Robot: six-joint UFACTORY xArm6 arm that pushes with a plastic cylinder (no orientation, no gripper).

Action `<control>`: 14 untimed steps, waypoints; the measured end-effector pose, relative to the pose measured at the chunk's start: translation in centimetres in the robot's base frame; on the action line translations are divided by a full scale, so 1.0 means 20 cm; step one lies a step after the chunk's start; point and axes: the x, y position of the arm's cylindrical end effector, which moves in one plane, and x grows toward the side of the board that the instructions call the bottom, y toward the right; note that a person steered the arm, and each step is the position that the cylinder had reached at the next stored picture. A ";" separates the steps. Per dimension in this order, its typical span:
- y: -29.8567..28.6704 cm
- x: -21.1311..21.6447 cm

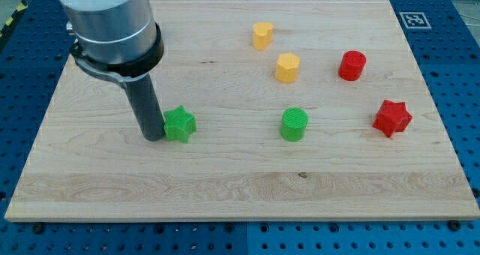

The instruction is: Push the green star into the green circle

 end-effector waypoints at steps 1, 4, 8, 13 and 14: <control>0.00 0.03; 0.13 0.00; 0.16 0.10; 0.56 -0.06; 0.69 -0.06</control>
